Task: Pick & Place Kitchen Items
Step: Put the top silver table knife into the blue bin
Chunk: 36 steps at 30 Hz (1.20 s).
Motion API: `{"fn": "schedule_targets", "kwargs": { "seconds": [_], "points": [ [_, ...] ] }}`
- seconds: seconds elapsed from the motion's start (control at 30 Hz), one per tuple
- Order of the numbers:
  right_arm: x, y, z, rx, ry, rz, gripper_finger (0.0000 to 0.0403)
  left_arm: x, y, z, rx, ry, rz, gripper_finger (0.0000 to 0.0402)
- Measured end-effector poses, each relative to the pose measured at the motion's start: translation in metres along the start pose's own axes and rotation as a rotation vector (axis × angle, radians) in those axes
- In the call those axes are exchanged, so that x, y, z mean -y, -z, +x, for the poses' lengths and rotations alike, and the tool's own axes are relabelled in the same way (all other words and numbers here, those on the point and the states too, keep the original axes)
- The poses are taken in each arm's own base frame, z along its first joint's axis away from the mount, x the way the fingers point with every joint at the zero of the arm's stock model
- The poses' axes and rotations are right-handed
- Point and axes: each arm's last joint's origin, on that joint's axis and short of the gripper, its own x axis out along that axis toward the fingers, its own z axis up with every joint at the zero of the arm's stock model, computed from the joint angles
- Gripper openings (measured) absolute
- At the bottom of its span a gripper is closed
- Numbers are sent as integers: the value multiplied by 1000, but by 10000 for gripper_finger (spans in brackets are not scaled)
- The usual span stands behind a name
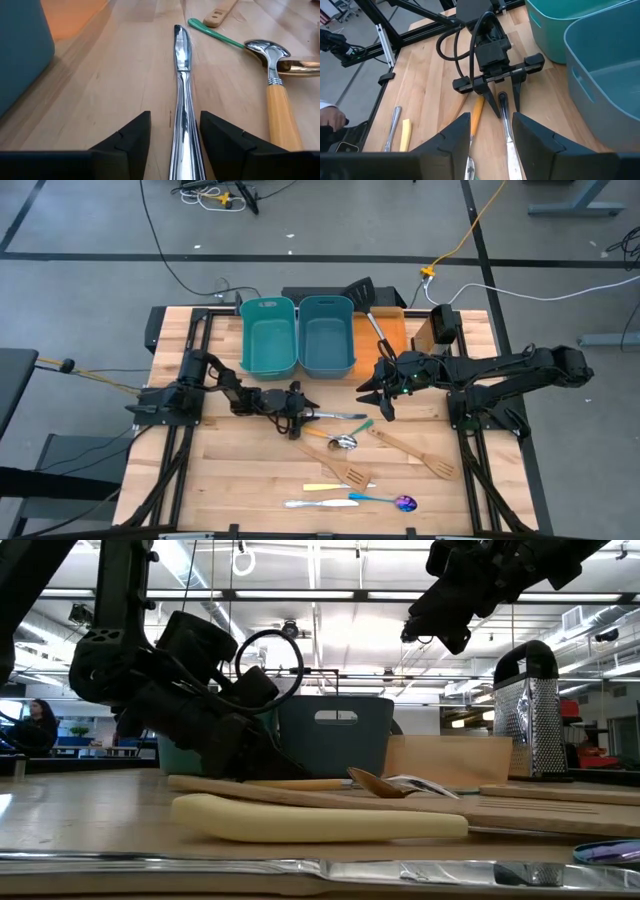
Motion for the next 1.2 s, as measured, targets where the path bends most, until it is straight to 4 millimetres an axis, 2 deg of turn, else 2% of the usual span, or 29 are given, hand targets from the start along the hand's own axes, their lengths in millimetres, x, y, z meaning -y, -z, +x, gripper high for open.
{"fn": "schedule_targets", "kwargs": {
  "seconds": [0.37,0.47,0.67,1.2],
  "points": [
    [0,0,0,-3,1,1,155,0,10,5,11,-3,-35,169],
    [0,1,0,-6,1,1,155,0,15,9,41,6,-35,145],
    [0,1,0,-6,1,-3,155,-1,16,10,43,24,-40,67],
    [-1,3,0,-30,-7,27,155,-5,16,9,44,48,-63,67]
  ]
}}
